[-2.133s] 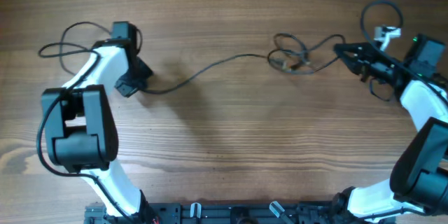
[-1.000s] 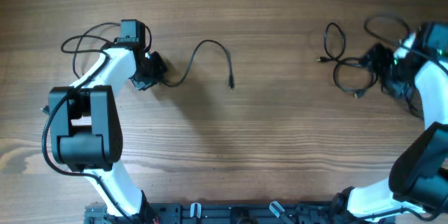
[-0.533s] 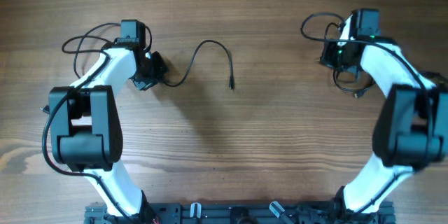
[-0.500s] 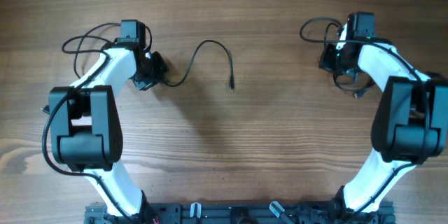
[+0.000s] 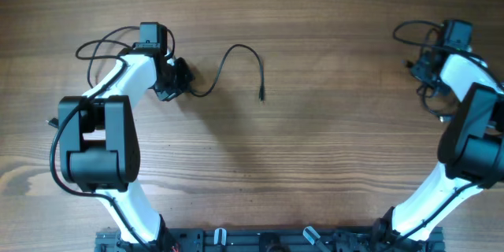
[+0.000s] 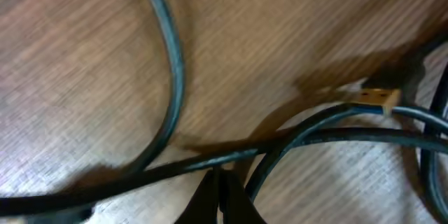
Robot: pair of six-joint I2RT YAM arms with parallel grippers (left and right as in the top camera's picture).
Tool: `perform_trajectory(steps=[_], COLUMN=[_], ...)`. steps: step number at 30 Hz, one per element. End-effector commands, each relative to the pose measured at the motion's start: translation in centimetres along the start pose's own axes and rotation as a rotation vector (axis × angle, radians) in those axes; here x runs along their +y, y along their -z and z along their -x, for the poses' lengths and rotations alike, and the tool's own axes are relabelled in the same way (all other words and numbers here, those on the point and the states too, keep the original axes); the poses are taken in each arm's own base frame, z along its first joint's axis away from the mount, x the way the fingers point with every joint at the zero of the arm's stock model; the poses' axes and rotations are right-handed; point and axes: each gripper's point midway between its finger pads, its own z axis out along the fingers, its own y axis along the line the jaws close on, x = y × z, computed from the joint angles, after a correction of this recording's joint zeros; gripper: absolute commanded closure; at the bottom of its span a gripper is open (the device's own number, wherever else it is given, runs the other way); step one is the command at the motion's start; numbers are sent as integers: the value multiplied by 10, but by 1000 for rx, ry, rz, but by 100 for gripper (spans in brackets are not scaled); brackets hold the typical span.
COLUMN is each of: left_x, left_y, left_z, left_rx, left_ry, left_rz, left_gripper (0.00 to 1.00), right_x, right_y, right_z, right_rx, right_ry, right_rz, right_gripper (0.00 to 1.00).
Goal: Untangle cables
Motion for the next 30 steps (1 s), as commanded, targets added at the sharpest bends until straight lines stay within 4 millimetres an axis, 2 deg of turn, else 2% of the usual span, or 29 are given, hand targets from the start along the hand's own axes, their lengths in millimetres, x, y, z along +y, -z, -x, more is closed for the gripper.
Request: perform_trajectory(steps=[1, 4, 6, 8, 13, 14, 15, 17, 20, 25, 28, 29, 30], left_x=[-21, -79, -126, -157, -229, -244, -254, -265, -264, -239, -203, -177, -157], left_y=[-25, 10, 51, 86, 187, 214, 234, 258, 250, 199, 145, 119, 104], left_z=[-47, -52, -55, -56, -56, -59, -61, -64, -71, -78, -59, -45, -36], left_rx=[189, 241, 274, 297, 257, 225, 201, 164, 200, 201, 93, 18, -29], left_ry=[-122, -155, -198, -217, -291, -316, -331, -328, -330, -366, -271, -206, -160], left_rz=[-123, -426, -704, -883, -1162, -1222, -1267, -1315, -1293, -1138, -872, -688, -564], left_gripper=[96, 96, 96, 96, 96, 96, 96, 96, 96, 96, 96, 96, 96], right_x=[43, 99, 136, 150, 147, 144, 141, 137, 134, 133, 133, 133, 133], right_y=[6, 54, 98, 121, 117, 114, 111, 108, 104, 103, 103, 103, 103], right_z=[-14, -14, -22, -31, -39, -41, -42, -44, -44, -45, -45, -45, -45], right_rx=[126, 193, 256, 315, 352, 357, 361, 368, 365, 365, 367, 367, 367], right_ry=[62, 148, 184, 168, 152, 150, 150, 150, 152, 152, 151, 152, 151], right_rz=[213, 531, 824, 974, 939, 920, 893, 860, 831, 824, 824, 824, 824], right_gripper=[91, 89, 88, 85, 85, 85, 85, 86, 86, 86, 87, 87, 87])
